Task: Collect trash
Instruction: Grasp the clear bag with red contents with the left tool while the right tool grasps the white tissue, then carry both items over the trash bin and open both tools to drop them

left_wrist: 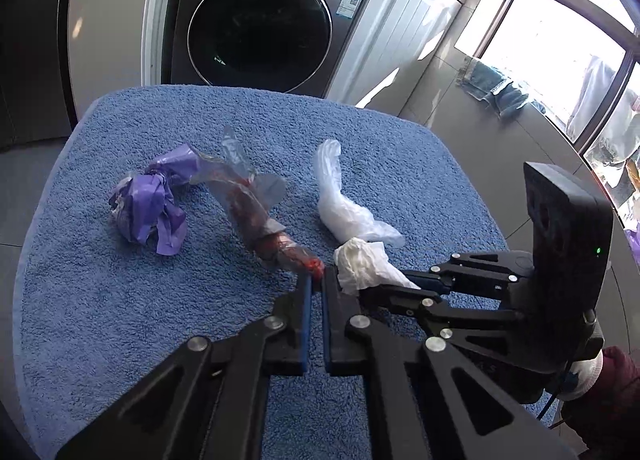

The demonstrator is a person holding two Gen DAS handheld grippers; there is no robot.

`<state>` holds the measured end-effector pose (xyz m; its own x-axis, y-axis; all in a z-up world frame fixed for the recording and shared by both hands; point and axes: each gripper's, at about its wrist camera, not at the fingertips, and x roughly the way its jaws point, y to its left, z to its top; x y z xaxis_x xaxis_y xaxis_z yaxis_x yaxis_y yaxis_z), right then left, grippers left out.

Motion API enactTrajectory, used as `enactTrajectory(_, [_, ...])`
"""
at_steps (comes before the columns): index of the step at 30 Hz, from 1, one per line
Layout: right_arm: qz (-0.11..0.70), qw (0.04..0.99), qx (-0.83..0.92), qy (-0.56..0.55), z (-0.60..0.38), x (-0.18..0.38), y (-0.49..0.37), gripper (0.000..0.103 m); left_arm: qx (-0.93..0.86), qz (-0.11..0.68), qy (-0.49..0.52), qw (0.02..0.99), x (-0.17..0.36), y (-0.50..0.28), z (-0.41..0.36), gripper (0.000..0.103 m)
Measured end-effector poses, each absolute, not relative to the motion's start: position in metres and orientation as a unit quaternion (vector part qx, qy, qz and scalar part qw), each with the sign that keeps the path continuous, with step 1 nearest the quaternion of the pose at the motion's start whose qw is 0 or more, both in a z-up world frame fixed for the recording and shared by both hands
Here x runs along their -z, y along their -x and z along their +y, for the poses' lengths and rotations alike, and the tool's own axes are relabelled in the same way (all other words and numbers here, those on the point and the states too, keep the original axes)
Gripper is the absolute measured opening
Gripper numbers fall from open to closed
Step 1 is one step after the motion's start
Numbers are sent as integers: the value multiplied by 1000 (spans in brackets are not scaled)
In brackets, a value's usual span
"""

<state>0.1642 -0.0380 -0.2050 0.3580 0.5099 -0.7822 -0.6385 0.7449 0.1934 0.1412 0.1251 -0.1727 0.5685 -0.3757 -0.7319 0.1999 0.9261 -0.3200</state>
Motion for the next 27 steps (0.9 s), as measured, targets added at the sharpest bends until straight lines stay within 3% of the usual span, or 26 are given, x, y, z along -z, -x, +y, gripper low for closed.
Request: enactTrajectory(27, [328, 890, -314, 50, -128, 101, -50, 11, 146, 352, 37, 924, 84, -28, 81, 4])
